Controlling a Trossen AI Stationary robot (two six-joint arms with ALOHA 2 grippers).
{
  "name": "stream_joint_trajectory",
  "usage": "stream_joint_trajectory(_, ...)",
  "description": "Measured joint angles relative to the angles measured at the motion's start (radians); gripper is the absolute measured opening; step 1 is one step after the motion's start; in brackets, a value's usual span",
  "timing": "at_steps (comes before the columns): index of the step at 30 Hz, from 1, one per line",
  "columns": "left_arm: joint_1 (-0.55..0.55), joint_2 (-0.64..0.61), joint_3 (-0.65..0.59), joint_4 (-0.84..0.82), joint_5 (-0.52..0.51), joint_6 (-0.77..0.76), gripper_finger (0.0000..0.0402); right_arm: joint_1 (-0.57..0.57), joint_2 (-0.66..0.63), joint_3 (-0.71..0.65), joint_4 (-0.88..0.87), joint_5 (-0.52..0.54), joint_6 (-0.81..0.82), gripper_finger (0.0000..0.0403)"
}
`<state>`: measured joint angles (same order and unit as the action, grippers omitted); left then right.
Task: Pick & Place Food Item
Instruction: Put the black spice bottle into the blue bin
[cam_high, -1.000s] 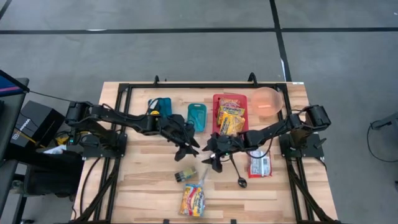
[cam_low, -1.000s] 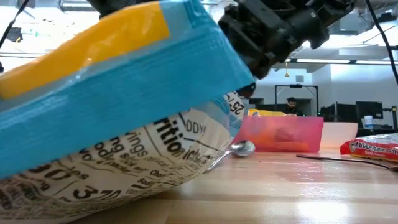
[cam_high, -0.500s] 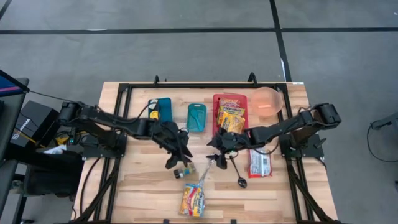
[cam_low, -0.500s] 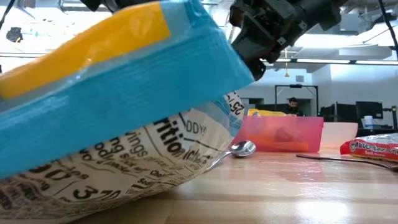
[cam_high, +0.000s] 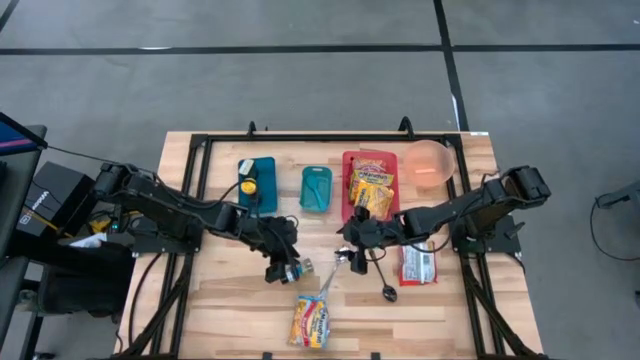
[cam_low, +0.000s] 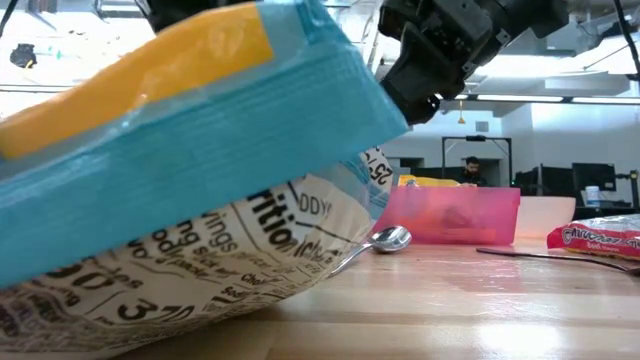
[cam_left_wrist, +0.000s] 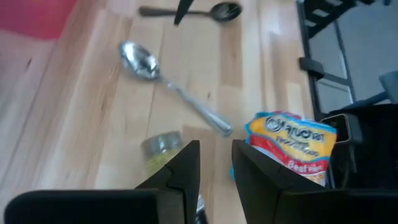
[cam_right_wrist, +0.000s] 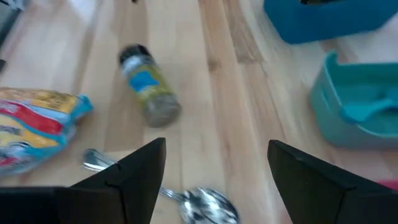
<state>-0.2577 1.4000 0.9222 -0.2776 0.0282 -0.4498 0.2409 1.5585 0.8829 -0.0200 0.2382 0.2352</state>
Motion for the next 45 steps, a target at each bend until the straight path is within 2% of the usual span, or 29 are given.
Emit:
stream_joint_trajectory(4,0.000,0.000,0.000,-0.023,-0.005,-0.052,0.0085,-0.001,0.000,0.000,-0.027,0.030,0.000,0.0276)
stream_joint_trajectory(17,-0.060,0.001,0.000,-0.048,-0.005,-0.238,0.0085,-0.001,0.000,0.000,-0.034,0.032,0.000,0.0276)
stream_joint_trajectory(24,-0.103,0.001,0.000,-0.048,-0.024,-0.266,0.0085,-0.001,0.000,0.000,-0.033,0.031,0.000,0.0276)
stream_joint_trajectory(34,-0.125,0.001,0.000,-0.145,-0.113,-0.264,0.0085,-0.001,0.000,0.000,-0.023,0.012,-0.033,0.0276)
stream_joint_trajectory(37,-0.125,0.002,0.000,-0.165,-0.126,-0.233,0.0085,-0.001,0.000,0.000,-0.017,-0.028,-0.059,0.0276)
stream_joint_trajectory(45,-0.125,0.002,0.000,-0.150,-0.126,-0.164,0.0085,-0.001,0.000,0.000,-0.028,-0.031,-0.113,0.0276)
